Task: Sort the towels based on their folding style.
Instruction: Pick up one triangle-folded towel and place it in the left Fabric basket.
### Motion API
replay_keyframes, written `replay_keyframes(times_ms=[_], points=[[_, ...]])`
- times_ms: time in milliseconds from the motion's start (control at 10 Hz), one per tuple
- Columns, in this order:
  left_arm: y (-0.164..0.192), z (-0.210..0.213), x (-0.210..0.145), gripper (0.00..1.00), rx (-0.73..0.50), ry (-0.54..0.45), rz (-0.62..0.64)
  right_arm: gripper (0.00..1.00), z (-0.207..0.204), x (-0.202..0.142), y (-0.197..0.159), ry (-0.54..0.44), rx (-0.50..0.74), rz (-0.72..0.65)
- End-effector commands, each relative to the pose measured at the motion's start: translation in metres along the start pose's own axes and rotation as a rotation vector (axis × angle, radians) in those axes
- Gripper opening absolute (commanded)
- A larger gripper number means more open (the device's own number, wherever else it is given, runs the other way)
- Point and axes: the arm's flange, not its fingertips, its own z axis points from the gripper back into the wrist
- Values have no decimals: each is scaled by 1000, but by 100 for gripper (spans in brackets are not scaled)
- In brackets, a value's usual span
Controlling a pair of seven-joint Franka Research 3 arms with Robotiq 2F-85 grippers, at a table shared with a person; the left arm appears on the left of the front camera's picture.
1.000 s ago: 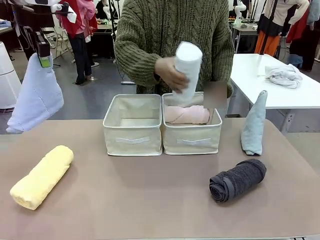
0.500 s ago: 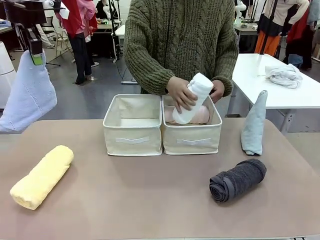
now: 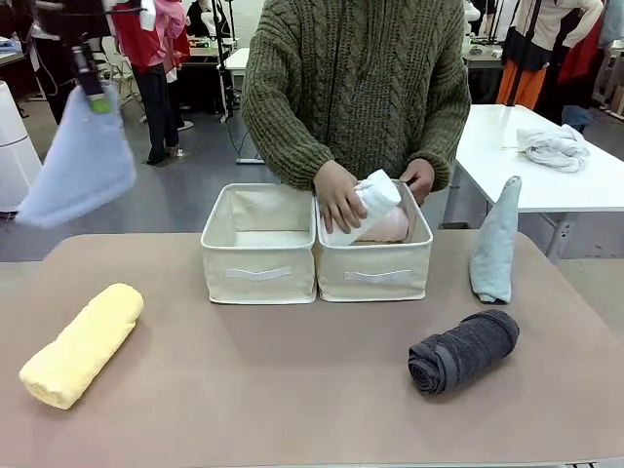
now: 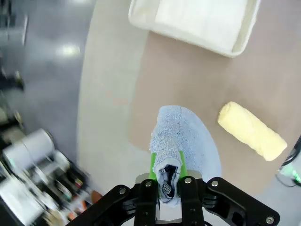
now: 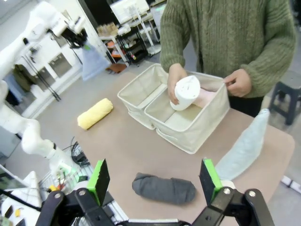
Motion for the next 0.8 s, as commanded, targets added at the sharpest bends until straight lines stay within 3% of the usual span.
replay_keyframes(times_ms=[0,300,400,600,700], points=[[-11,20,35,15,-18,-163,-321,100,-2,0,-1,-28,19,14],[-53,29,112,15,-110,-210,-630,100,-2,0,-1,-28,19,14],[-66,31,128,15,-113,-218,-680,100,-2,0,-1,-28,19,14],[-72,33,135,15,-76,-173,-637,100,-2,0,-1,-28,19,14],[-87,23,139,15,-111,-222,-661,100,-2,0,-1,-28,19,14]])
